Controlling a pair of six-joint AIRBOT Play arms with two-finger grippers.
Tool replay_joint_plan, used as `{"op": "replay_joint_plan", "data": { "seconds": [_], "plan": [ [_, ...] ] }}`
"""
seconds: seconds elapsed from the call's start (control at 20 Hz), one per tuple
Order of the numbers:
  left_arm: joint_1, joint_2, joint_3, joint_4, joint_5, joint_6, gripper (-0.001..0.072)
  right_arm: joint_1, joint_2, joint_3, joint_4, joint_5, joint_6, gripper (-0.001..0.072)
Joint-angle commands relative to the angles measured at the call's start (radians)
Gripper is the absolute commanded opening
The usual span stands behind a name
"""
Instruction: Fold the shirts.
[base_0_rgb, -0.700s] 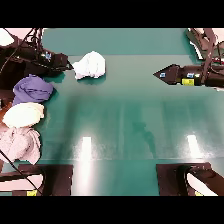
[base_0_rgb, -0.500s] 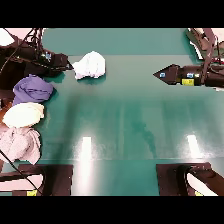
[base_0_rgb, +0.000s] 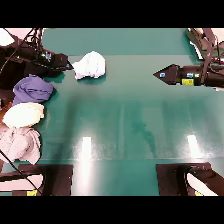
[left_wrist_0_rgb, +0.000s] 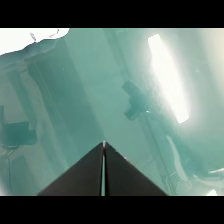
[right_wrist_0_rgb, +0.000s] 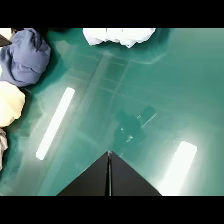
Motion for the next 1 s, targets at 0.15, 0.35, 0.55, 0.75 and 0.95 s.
{"op": "replay_joint_plan", "data": {
  "seconds": [0.15,0.35,0.55,0.75,0.95],
  "plan": [
    [0.000,0.000,0.000,-0.108,0.064,-0.002,0.0024,0.002,-0.001,0.000,0.003,-0.100,0.000,0.0017],
    [0.000,-0.007,-0.008,-0.021,0.209,0.035,0.0422,0.001,-0.001,0.000,0.002,-0.081,0.001,0.0018],
    [0.052,-0.134,-0.013,0.152,0.414,-0.125,0.0554,0.001,-0.001,0.000,0.002,-0.065,0.001,0.0018],
    [0.096,-0.313,-0.013,-0.063,0.431,0.002,0.0554,0.001,-0.001,0.000,0.002,-0.065,0.000,0.0018],
    [0.089,-0.418,-0.013,-0.145,0.470,0.055,0.0554,0.001,-0.001,0.000,0.002,-0.065,0.000,0.0018]
  ]
}}
